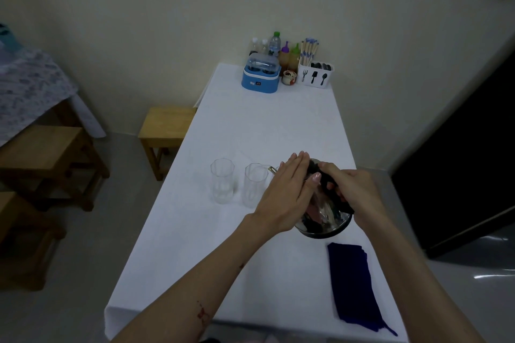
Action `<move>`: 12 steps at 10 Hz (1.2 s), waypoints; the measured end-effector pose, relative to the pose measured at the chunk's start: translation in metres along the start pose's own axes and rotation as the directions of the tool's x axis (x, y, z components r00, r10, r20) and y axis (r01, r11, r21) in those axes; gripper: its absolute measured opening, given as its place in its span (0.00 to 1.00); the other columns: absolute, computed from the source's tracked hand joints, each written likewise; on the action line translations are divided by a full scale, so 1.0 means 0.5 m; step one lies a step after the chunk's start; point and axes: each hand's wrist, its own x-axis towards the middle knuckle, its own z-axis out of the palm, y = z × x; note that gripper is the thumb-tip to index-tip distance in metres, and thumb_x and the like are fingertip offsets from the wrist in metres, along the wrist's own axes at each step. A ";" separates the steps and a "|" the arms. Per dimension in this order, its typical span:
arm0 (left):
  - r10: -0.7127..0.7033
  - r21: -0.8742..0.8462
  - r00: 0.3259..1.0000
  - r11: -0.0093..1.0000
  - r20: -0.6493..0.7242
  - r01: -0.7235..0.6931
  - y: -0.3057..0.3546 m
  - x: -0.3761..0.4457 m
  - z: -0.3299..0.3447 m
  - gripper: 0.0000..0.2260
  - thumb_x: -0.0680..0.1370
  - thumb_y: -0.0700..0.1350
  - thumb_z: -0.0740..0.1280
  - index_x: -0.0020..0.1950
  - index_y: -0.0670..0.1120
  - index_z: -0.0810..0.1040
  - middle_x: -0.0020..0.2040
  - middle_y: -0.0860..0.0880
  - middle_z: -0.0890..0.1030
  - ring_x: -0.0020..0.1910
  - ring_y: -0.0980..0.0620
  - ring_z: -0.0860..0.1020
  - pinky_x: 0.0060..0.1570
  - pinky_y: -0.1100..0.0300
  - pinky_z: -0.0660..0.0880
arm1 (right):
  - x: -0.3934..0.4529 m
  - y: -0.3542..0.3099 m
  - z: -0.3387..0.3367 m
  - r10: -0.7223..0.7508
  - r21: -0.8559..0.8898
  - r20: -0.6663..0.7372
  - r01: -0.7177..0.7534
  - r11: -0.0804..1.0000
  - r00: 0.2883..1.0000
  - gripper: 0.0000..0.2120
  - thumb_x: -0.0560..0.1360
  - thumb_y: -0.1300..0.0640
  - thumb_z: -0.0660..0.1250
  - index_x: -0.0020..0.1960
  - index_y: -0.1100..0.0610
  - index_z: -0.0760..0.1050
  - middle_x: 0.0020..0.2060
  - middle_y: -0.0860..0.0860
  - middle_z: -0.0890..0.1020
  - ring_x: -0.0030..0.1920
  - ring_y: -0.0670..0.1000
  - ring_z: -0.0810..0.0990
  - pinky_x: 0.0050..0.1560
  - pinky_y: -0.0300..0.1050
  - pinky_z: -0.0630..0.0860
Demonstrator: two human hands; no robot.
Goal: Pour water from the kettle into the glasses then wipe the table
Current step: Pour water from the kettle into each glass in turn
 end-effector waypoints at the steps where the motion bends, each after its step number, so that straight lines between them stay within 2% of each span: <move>1: -0.010 -0.011 1.000 1.000 0.001 0.010 0.004 -0.001 0.000 0.27 0.84 0.57 0.47 0.80 0.45 0.51 0.80 0.50 0.52 0.79 0.57 0.46 0.77 0.55 0.44 | 0.002 0.000 -0.001 -0.002 -0.009 -0.003 0.002 1.000 1.000 0.26 0.62 0.32 0.72 0.29 0.56 0.82 0.27 0.50 0.83 0.35 0.54 0.80 0.42 0.51 0.77; 2: -0.013 -0.008 1.000 1.000 0.003 0.013 0.004 -0.001 0.002 0.27 0.84 0.56 0.47 0.80 0.45 0.50 0.81 0.50 0.52 0.79 0.57 0.45 0.77 0.55 0.44 | 0.004 0.000 -0.002 -0.007 -0.010 0.005 0.007 1.000 1.000 0.25 0.62 0.32 0.71 0.27 0.54 0.81 0.25 0.49 0.81 0.34 0.54 0.79 0.41 0.50 0.76; 7: -0.025 -0.023 1.000 0.999 0.000 0.025 0.011 0.001 0.001 0.27 0.84 0.57 0.47 0.80 0.46 0.51 0.80 0.51 0.52 0.79 0.58 0.45 0.77 0.56 0.44 | -0.002 -0.007 -0.007 -0.008 -0.012 -0.003 0.007 1.000 1.000 0.25 0.64 0.34 0.73 0.28 0.56 0.80 0.23 0.47 0.79 0.32 0.52 0.78 0.40 0.49 0.74; 11: -0.016 -0.037 1.000 0.999 0.003 0.017 0.014 -0.002 0.006 0.27 0.84 0.56 0.47 0.80 0.46 0.50 0.81 0.51 0.52 0.79 0.58 0.45 0.77 0.57 0.43 | 0.000 -0.005 -0.010 -0.017 -0.030 -0.022 0.016 0.999 1.000 0.25 0.64 0.34 0.73 0.30 0.58 0.82 0.27 0.49 0.83 0.36 0.54 0.81 0.42 0.51 0.78; 12: -0.018 -0.042 1.000 0.999 0.005 0.018 0.015 0.000 0.006 0.27 0.84 0.56 0.47 0.80 0.46 0.50 0.81 0.51 0.52 0.79 0.58 0.45 0.77 0.57 0.42 | 0.002 -0.004 -0.011 -0.001 -0.025 -0.025 0.000 1.000 1.000 0.27 0.61 0.32 0.73 0.30 0.58 0.82 0.27 0.50 0.82 0.35 0.53 0.81 0.43 0.52 0.79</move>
